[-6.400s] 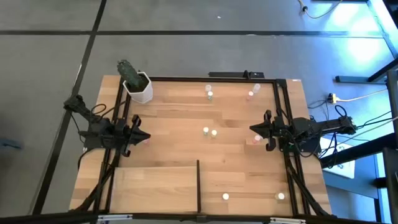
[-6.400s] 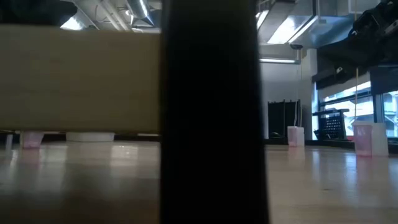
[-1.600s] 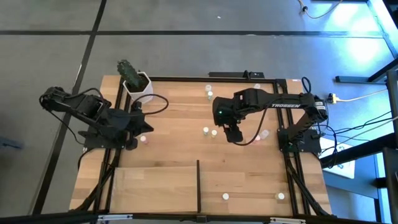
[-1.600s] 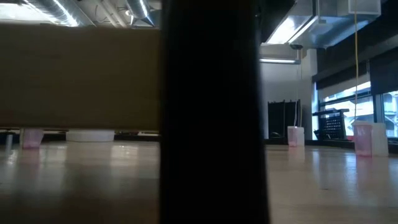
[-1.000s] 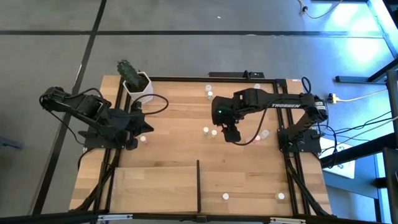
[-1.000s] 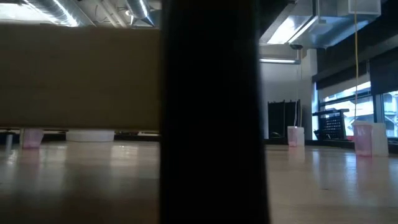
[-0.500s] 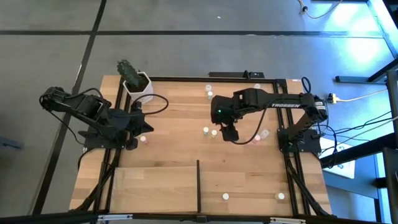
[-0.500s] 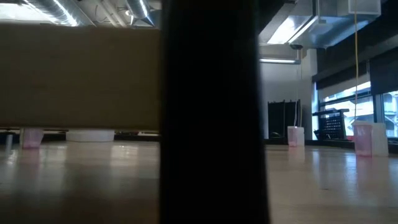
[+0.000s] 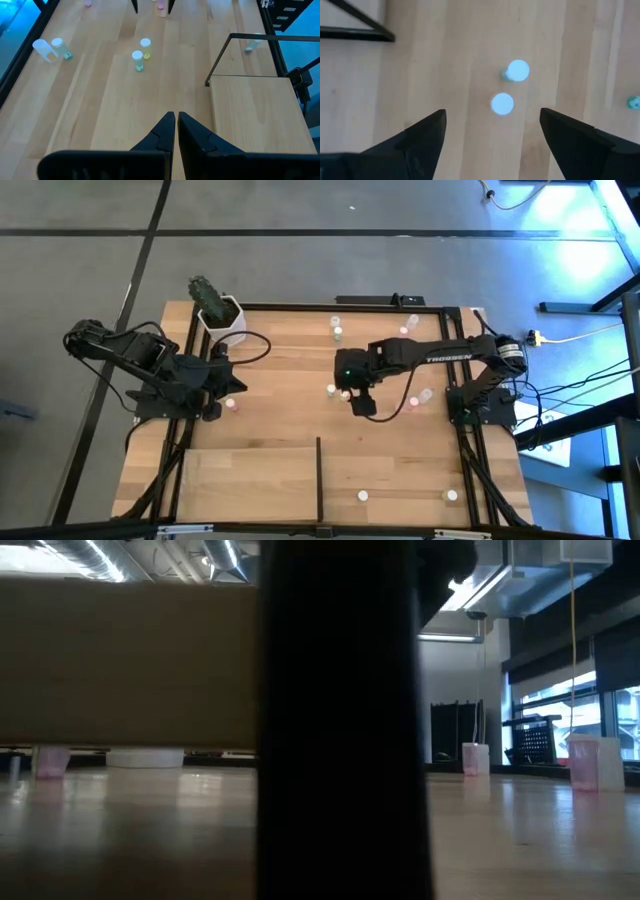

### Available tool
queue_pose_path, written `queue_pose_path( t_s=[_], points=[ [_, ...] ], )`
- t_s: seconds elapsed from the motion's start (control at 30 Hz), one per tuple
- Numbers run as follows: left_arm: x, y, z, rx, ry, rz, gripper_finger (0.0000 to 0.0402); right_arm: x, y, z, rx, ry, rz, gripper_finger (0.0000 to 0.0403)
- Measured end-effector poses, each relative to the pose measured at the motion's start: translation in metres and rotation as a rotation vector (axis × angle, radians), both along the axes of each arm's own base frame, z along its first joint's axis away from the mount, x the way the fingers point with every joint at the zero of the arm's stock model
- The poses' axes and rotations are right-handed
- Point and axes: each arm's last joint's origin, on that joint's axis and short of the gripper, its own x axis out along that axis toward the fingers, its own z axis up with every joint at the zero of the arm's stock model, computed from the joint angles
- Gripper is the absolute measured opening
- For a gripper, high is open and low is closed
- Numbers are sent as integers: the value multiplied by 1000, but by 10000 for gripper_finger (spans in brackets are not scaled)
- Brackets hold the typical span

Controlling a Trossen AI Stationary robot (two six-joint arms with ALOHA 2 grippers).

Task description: Pick and place medicine bottles onto shelf by color

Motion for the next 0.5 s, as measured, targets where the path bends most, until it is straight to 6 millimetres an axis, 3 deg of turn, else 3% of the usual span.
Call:
queue_pose_path(
  t_s=[0.3, 0.5],
  points=[
    [0, 0, 0, 0, 0, 0, 14, -3, -10, -47, 17, -26, -65, 323],
    [0, 0, 0, 0, 0, 0, 14, -8, -15, -67, 30, -34, -106, 323]
  ],
)
